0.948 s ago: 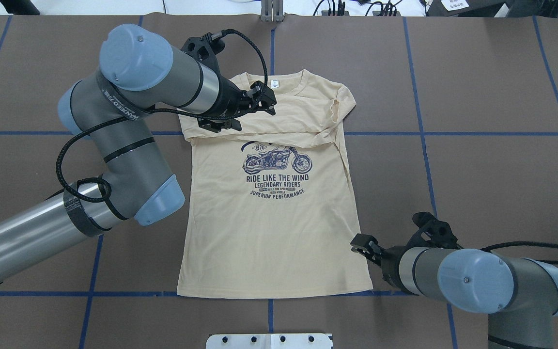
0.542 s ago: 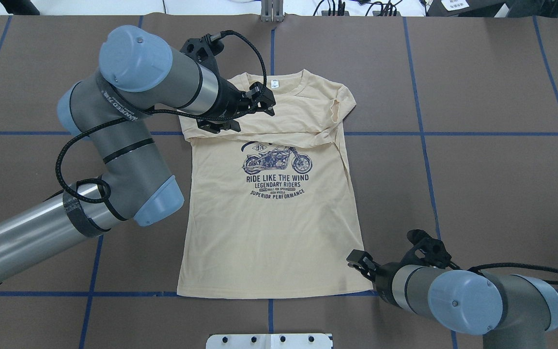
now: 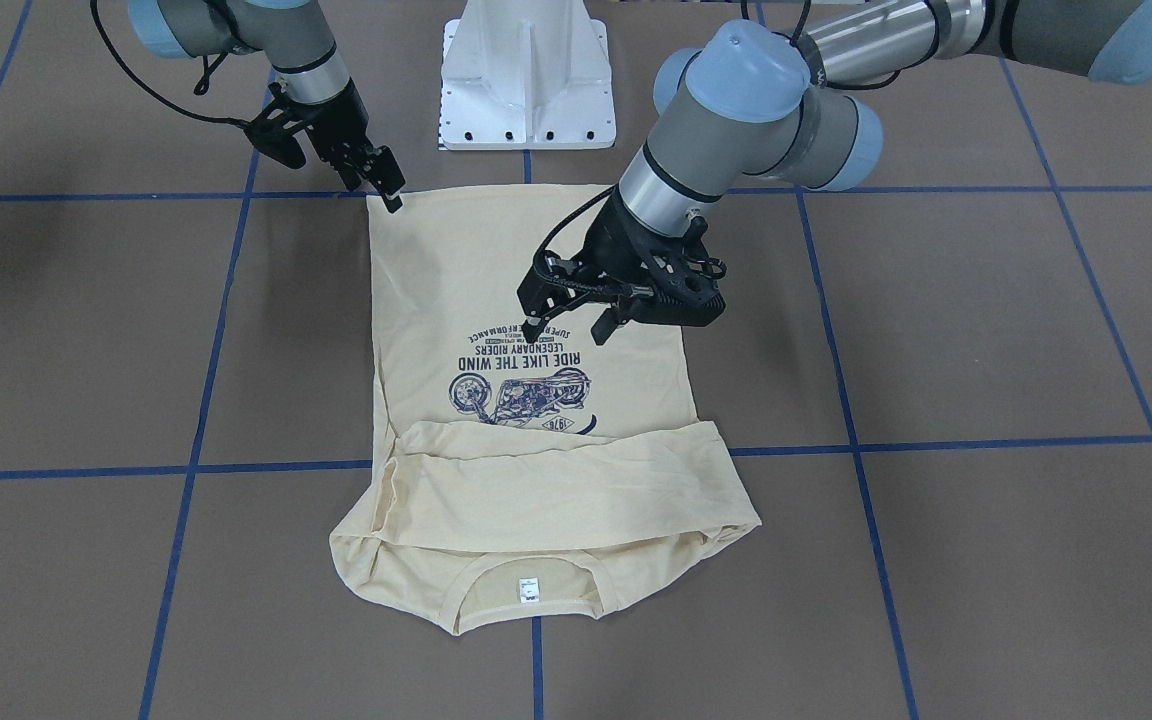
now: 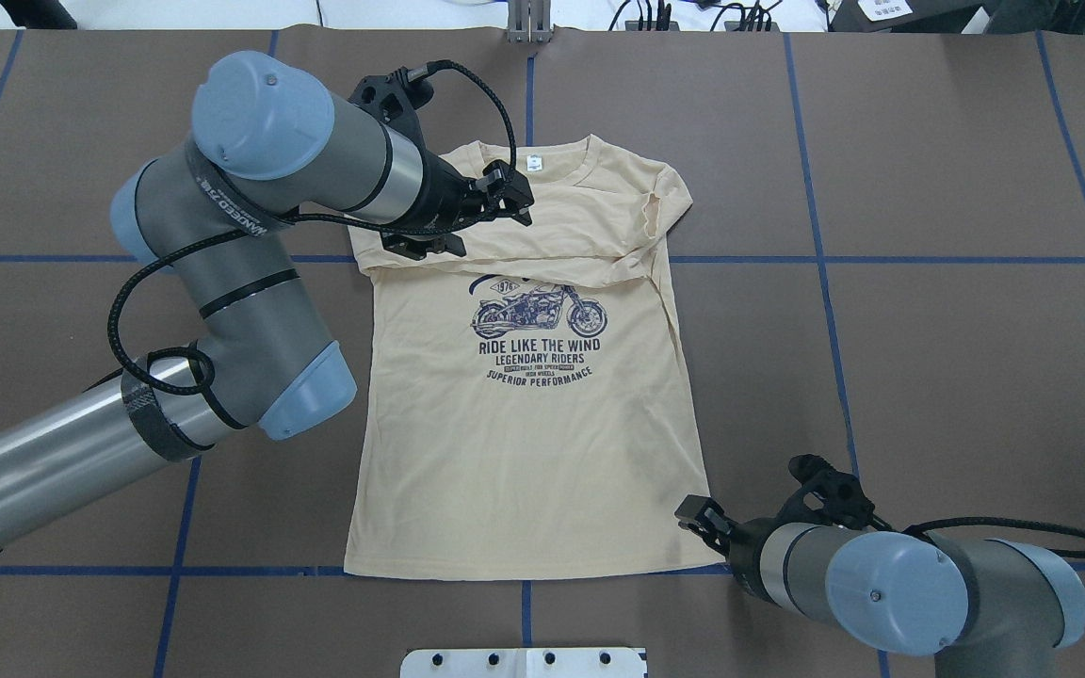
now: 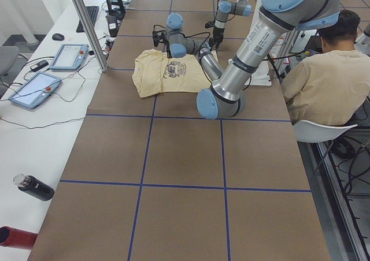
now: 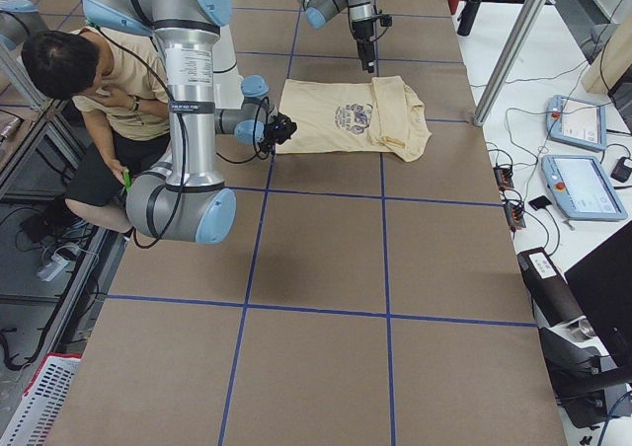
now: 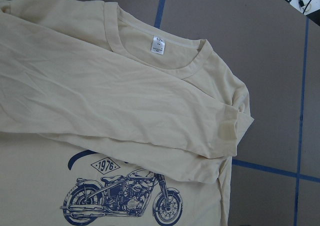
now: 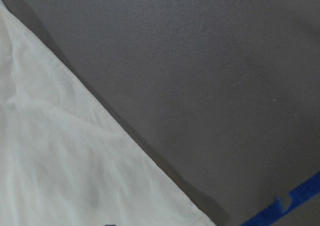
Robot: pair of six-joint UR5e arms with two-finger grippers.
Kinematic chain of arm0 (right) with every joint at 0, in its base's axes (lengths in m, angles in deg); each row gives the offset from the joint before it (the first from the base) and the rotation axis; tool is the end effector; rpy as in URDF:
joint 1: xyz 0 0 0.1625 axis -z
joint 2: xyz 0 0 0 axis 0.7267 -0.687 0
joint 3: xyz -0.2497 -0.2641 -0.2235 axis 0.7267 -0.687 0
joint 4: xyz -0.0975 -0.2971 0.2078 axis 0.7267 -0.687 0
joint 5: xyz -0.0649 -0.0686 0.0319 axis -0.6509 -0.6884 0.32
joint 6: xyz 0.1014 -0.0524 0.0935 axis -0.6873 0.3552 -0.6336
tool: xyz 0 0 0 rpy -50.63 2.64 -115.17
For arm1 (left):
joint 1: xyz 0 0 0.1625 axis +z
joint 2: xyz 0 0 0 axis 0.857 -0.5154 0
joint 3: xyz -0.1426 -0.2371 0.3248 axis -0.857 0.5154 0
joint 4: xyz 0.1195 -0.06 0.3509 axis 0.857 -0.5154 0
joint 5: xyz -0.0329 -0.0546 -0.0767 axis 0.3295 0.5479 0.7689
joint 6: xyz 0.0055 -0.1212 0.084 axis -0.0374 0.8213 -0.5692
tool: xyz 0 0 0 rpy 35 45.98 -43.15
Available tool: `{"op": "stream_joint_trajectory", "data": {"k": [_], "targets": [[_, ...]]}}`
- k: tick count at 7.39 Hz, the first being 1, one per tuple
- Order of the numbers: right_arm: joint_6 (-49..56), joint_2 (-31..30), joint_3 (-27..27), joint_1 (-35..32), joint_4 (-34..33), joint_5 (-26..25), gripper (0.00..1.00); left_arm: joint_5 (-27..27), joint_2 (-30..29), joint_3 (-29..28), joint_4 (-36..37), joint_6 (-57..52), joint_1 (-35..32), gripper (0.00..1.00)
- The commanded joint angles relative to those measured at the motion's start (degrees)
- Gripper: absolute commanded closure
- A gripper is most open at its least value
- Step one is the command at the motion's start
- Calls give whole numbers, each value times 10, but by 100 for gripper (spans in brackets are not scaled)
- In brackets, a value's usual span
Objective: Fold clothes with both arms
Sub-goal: 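Lower the right gripper to the hem corner nearest the robot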
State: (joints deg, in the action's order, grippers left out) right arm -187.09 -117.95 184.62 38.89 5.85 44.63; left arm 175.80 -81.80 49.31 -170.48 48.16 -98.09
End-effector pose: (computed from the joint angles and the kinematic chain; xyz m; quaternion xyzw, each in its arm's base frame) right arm -0.4840 -0.2088 0.4172 -0.0808 -0.4461 0.3366 0.8253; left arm 0.4956 -0.5008 0.1933 0.0475 0.5919 -0.1466 0.7911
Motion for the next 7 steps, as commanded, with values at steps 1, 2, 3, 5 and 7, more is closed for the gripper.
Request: {"op": "stream_joint_trajectory", "data": {"k": [1,2,3,5,7], "targets": [[5,0,2,6,-5,4,15,-1,1,0,0,0,0,13],[5,-1,0,7,-5,4,15,-1,3,0,0,0,0,13],[4,-2,-2,7,-5,3,17,-1,4,0,-1,-1,0,13],[2,3,-9,10,-6,3,22,-1,4,0,-1,-1,0,13],[2,4,-10,9,-6,3,29,-1,4,0,-1,-1,0,13]]}}
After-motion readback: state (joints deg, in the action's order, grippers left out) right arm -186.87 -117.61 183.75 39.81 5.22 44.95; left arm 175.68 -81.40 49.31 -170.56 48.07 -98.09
